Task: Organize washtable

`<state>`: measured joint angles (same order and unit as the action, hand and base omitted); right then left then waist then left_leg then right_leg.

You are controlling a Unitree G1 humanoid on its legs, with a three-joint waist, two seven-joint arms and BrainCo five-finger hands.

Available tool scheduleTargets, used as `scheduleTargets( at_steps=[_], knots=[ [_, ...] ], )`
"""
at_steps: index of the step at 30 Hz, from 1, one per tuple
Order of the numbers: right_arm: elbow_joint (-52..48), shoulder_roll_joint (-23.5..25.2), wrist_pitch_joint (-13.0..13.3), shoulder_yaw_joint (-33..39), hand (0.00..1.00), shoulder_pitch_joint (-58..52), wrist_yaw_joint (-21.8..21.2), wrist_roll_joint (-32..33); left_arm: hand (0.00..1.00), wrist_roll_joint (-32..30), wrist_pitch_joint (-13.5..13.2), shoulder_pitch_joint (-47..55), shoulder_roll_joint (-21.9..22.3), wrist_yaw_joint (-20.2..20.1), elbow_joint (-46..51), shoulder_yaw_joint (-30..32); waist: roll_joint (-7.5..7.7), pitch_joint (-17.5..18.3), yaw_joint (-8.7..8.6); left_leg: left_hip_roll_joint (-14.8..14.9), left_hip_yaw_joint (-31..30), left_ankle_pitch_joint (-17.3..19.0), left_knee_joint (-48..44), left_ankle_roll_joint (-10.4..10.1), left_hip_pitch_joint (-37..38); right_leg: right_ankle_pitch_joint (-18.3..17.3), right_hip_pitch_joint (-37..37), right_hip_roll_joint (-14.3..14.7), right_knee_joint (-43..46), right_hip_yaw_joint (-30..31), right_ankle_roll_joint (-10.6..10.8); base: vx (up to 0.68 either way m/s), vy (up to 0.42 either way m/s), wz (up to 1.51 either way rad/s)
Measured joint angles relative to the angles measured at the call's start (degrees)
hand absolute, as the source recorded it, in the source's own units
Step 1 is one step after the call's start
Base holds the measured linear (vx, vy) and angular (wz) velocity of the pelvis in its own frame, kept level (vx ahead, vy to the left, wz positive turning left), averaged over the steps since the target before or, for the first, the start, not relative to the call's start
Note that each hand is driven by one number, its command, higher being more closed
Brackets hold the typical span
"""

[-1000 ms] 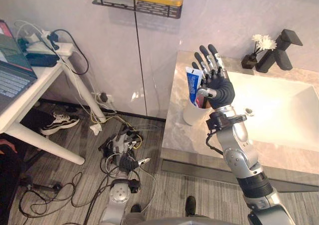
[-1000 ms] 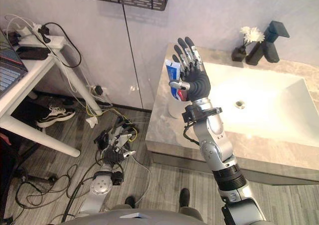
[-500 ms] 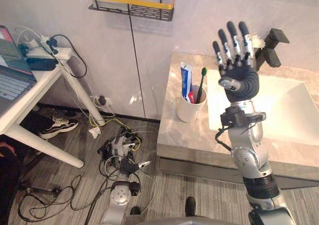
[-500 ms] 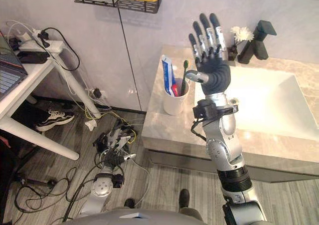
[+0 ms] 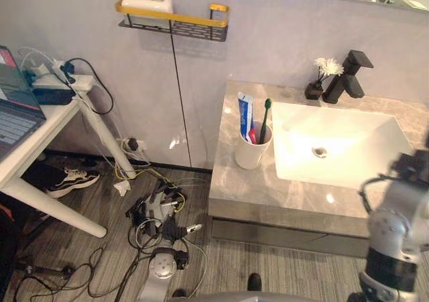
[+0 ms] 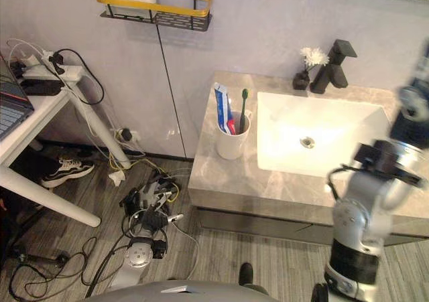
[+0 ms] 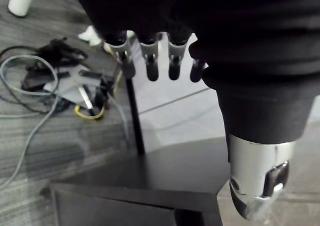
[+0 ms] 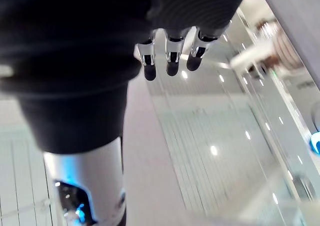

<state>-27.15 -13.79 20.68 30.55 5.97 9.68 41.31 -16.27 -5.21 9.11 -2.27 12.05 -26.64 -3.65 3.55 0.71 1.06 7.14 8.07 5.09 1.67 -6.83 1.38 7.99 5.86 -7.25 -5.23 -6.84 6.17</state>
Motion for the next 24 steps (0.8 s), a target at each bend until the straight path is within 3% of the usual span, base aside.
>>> scheduleTargets(
  at_steps=[1,6,11,14,17,20,24],
  knots=[
    [-0.27,1.18,1.29,4.18,0.0,-2.07,1.74,-1.23,0.0,-0.1,0.0,0.11,0.09,-0.01,-0.88,1.1,-0.14,0.36,-1.04,-0.02,0.27,0.02,0.09,-0.01,0.01,-0.38,0.04,0.0,0.0,0.09,-0.09,-0.01,-0.011,-0.08],
    [2.81,5.23,2.87,15.55,0.0,-9.2,8.27,-7.07,0.0,-1.3,-0.02,0.16,0.58,0.09,-3.89,2.24,-1.3,1.98,-2.9,0.09,1.42,0.23,0.58,-0.04,0.95,-0.84,0.18,0.31,-0.01,1.13,-0.16,0.0,-0.005,-0.15],
    [17.12,11.42,0.74,19.9,0.0,-15.12,14.32,-13.65,0.0,-3.61,-0.07,0.0,0.58,0.31,-8.75,2.81,-1.5,2.38,-4.47,0.12,2.61,0.85,0.22,-0.03,1.1,-0.85,0.53,0.48,-0.01,2.3,-0.21,0.0,0.002,-0.13],
    [23.11,16.79,-2.07,19.23,0.0,-17.33,18.33,-19.58,0.0,-5.57,-0.03,0.04,0.5,0.74,-12.28,3.01,-1.52,2.38,-4.71,0.15,3.28,1.24,-0.18,-0.18,1.24,-0.82,0.64,0.59,0.0,3.1,-0.23,0.01,0.004,-0.14],
    [30.37,17.91,-4.59,13.74,0.0,-20.34,21.49,-20.54,0.0,-5.68,0.22,0.04,1.64,1.63,-15.65,3.3,-1.73,2.14,-4.95,0.12,3.97,1.54,-0.27,-0.11,2.16,-0.77,-0.09,0.57,0.0,3.5,-0.18,0.02,0.017,-0.09],
    [35.14,18.27,-5.55,7.6,0.0,-23.48,21.38,-20.58,0.0,-5.88,0.5,-0.09,2.41,2.51,-16.81,3.43,-2.02,1.69,-4.33,0.21,4.36,2.21,-0.88,-0.08,3.14,-0.83,-1.21,0.61,0.0,3.7,-0.17,0.02,0.01,-0.05],
    [49.13,17.81,-8.29,3.36,0.0,-23.47,18.31,-21.05,0.0,-6.82,0.5,-0.82,2.68,3.49,-19.01,1.99,-1.88,1.22,-3.49,0.25,4.73,2.62,-1.22,0.04,3.75,-1.03,-2.01,0.59,-0.02,3.68,-0.19,0.0,0.0,0.0]
  ],
)
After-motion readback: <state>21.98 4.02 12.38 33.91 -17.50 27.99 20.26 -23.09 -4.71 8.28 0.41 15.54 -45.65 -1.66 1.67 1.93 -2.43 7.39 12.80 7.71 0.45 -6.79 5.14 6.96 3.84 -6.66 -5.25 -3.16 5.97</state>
